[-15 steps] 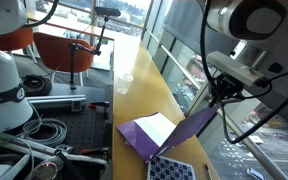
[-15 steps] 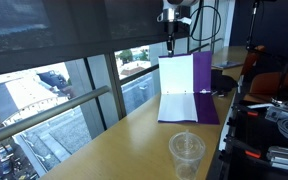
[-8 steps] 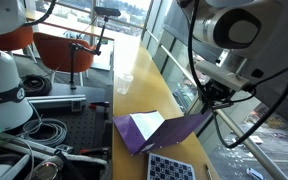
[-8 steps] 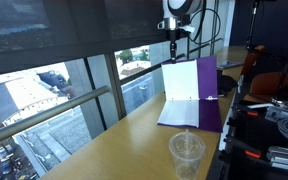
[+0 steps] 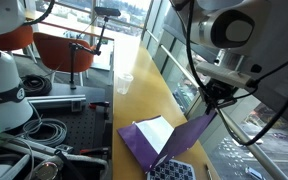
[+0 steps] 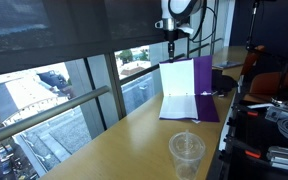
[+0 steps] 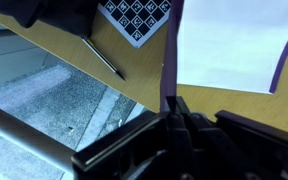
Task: Close the open file
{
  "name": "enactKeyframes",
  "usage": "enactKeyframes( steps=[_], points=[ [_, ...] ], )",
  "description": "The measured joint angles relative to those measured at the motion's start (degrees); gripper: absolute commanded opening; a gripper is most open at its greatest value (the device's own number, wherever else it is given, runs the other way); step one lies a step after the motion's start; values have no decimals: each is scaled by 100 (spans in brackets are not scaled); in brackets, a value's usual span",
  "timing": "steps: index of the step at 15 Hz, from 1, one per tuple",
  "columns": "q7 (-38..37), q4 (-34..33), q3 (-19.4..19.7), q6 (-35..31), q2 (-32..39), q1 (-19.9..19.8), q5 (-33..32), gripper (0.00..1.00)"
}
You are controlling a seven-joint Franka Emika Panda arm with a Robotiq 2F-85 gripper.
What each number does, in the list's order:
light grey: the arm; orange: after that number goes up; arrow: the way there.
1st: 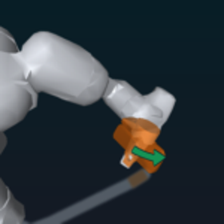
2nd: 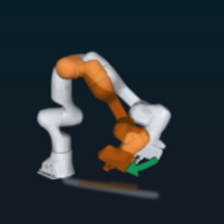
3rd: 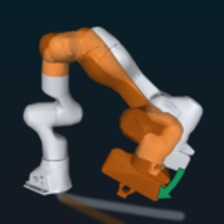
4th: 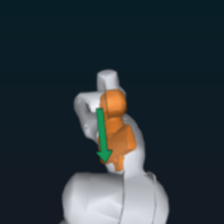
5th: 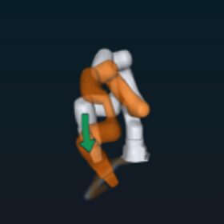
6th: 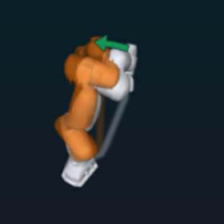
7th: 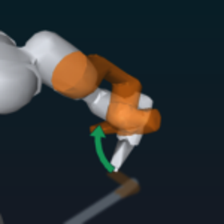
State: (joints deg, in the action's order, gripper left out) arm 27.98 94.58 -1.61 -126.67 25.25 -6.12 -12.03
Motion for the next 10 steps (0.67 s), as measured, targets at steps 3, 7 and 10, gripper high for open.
enactKeyframes(
  steps=[3,7,10],
  points=[
    [0,178,0,-154,-3,53,-15,0],
    [0,367,-1,-339,-26,147,-99,0],
    [-48,492,-22,-397,-95,313,-106,12]
  ],
)
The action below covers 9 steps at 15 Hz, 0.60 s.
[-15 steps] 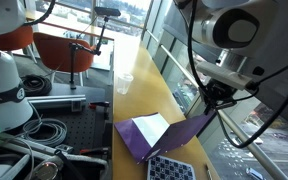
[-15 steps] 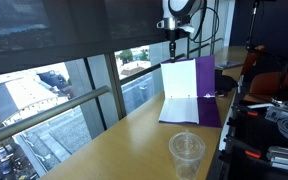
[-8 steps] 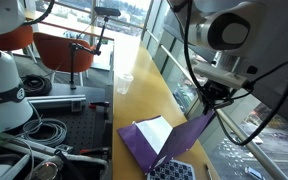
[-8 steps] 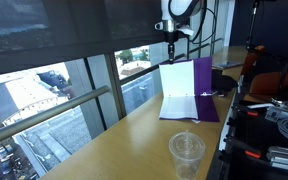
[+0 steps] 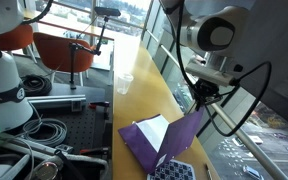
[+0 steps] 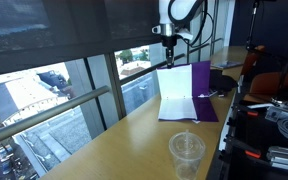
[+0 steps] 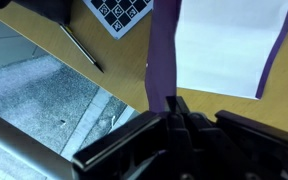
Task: Close the open file
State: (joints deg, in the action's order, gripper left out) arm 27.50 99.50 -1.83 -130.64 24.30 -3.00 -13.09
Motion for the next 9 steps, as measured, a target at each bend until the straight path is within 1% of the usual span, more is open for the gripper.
enactKeyframes(
  steps=[1,4,6,7,9],
  points=[
    [-39,19,-16,-5,-8,72,0,27],
    [-223,32,-59,-11,-9,293,0,47],
    [-335,32,-69,-11,-9,415,0,62],
    [-371,32,-70,-11,-9,460,0,70],
    [-440,32,-71,-11,-10,519,0,83]
  ],
)
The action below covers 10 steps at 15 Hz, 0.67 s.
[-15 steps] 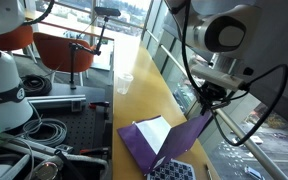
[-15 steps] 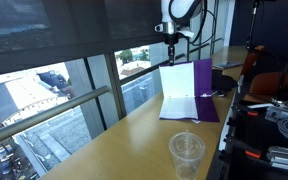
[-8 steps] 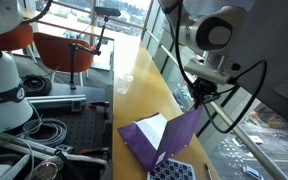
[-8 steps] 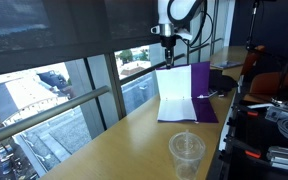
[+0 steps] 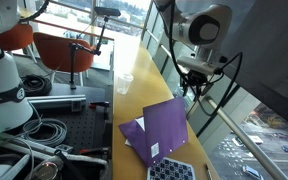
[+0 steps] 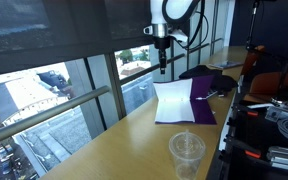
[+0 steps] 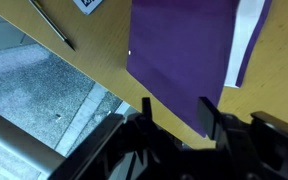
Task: Close the open file
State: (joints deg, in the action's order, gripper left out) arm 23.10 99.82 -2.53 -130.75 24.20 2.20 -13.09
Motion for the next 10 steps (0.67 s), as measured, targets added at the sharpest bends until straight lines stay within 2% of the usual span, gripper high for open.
enactKeyframes(
  steps=[2,3,6,10],
  points=[
    [-72,0,-1,0,-10,22,0,98],
    [-107,0,-2,1,-24,22,1,100],
    [-319,2,-2,149,-120,5,200,100],
    [-980,12,27,903,-383,-85,670,100]
  ],
)
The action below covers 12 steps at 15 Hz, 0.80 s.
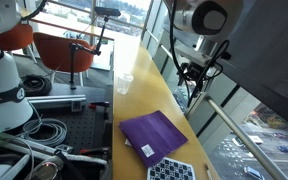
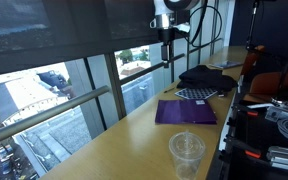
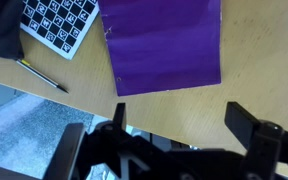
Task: Close the open file
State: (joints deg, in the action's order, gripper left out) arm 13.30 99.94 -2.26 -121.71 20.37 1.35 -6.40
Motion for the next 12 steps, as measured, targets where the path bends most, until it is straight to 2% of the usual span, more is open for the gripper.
enactKeyframes(
  steps=[4,12],
  points=[
    [-749,312,77,558,-478,-95,230,100],
    [-1432,1959,112,101,-1650,-115,170,100]
  ],
)
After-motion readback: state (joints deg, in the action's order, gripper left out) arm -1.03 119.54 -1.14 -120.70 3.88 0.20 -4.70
